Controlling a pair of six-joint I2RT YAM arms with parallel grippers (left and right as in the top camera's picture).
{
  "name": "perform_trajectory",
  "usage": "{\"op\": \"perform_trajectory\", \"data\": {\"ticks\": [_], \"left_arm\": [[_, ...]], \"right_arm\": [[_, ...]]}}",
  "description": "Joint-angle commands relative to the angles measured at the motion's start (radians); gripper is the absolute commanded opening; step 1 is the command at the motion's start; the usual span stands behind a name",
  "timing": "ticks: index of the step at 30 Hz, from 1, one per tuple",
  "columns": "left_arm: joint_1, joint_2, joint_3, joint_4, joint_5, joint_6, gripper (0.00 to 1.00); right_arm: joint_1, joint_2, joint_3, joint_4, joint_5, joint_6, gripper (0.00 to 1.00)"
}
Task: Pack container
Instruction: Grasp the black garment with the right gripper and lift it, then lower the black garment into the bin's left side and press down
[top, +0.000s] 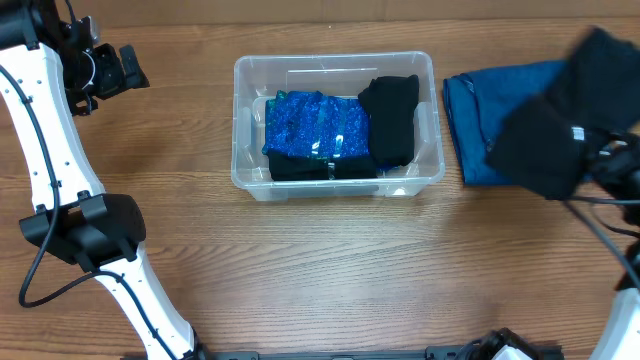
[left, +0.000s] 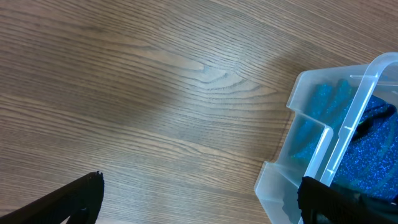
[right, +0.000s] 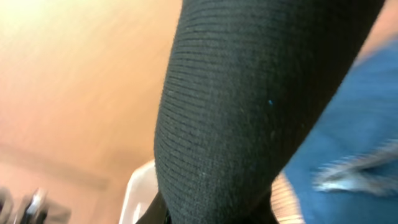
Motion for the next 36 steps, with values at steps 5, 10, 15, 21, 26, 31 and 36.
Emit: {"op": "perform_trajectory", "data": {"ticks": [5, 10, 15, 21, 26, 31, 36], "left_arm": [[-0.002, -0.002, 0.006, -0.002, 0.011, -0.010, 1.00], [-0.002, -0.002, 0.006, -0.002, 0.011, -0.010, 1.00], [-0.002, -0.002, 0.006, -0.002, 0.011, -0.010, 1.00], [-0.002, -0.002, 0.006, -0.002, 0.011, -0.010, 1.00], [-0.002, -0.002, 0.006, -0.002, 0.011, -0.010, 1.00], [-0.002, -0.002, 0.006, -0.002, 0.011, -0.010, 1.00], [-0.002, -0.002, 0.006, -0.002, 0.011, -0.010, 1.00]], "right_arm": [[0.537, 0.024, 0.039, 0.204, -0.019, -0.264, 0.04], [0.818, 0.155, 0.039, 0.373, 0.100, -0.237, 0.04], [0.969, 0.372, 0.039, 0.588, 0.142, -0.023, 0.04], [1.033, 0.503, 0.039, 0.771, 0.255, 0.277, 0.04], [1.050, 0.508, 0.039, 0.713, 0.298, 0.299, 0.04], [1.050, 0.543, 0.039, 0.648, 0.323, 0.299, 0.04], [1.050, 0.621, 0.039, 0.669, 0.294, 0.298, 0.04]]}}
